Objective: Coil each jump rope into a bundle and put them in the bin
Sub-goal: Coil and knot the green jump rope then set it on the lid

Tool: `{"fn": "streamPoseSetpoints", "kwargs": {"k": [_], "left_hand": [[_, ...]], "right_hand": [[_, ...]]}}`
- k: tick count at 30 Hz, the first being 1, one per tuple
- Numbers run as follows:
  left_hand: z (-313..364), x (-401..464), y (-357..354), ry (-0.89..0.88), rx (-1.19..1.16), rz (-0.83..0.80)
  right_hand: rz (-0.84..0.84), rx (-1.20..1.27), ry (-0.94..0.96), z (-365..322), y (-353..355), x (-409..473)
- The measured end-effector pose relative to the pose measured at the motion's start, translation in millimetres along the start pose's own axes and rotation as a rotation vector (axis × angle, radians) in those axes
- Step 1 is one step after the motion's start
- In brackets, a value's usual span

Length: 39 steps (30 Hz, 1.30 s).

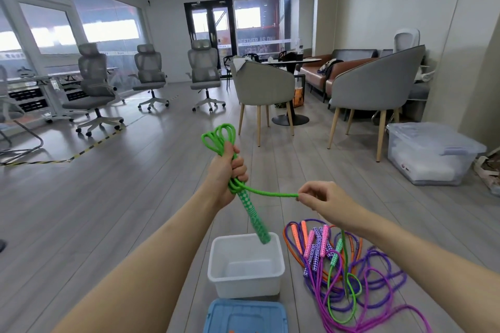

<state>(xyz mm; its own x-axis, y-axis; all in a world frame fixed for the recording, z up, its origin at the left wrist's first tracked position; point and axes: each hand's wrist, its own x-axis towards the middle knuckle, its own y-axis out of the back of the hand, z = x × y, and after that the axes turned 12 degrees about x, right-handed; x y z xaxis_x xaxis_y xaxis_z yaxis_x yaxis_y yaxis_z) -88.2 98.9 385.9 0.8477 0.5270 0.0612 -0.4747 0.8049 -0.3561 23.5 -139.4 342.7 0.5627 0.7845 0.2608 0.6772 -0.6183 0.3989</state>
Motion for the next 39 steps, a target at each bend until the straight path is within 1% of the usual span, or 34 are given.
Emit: {"fn": "streamPoseSetpoints", "kwargs": {"k": [3,4,7,11,14,17,20,22,24,26,29,32,34,37,39], "left_hand": [[-10,-8,-3,-0.003,0.378,-0.061],[-14,-10,-5,-0.015,0.463,-0.097],[-22,-17,-11,-0.02,0.566,-0.192],[-30,-27,-21,0.016,0.67,-0.287],[-39,-29,-28,0.018,0.663,-0.371],[-41,-28,-33,0.058,0.606,-0.353],[-38,-31,-35,0.148,0.644,-0.369],[-34,-33,-32,0.222,0.696,-0.453],[-28,-35,-27,0.283,0.757,-0.557],[-21,-35,-21,0.343,0.791,-0.627],[-14,-33,-11,0.427,0.711,-0.675],[-16,-33,-4,0.452,0.547,-0.668],[-21,-36,-5,0.427,0.465,-0.64],[-34,-37,-10,0.3,0.455,-0.535],[-41,-36,-16,0.221,0.469,-0.43]], "right_hand": [[0.055,-0.086,0.105,-3,-6,3],[0.08,-0.117,0.149,-6,-9,5],[0.137,-0.181,0.249,-12,-16,11],[0.136,-0.198,0.299,-15,-23,15],[0.158,-0.222,0.298,-15,-26,17],[0.21,-0.283,0.313,-15,-27,17],[0.23,-0.318,0.27,-9,-22,16],[0.215,-0.364,0.217,-2,-14,15],[0.185,-0.401,0.2,4,-8,12],[0.176,-0.422,0.182,11,-4,11],[0.251,-0.369,0.095,16,3,11],[0.414,-0.259,0.022,18,12,8],[0.512,-0.209,-0.012,17,10,6],[0.581,0.026,-0.056,14,-7,16],[0.581,0.124,-0.104,8,-21,25]]}}
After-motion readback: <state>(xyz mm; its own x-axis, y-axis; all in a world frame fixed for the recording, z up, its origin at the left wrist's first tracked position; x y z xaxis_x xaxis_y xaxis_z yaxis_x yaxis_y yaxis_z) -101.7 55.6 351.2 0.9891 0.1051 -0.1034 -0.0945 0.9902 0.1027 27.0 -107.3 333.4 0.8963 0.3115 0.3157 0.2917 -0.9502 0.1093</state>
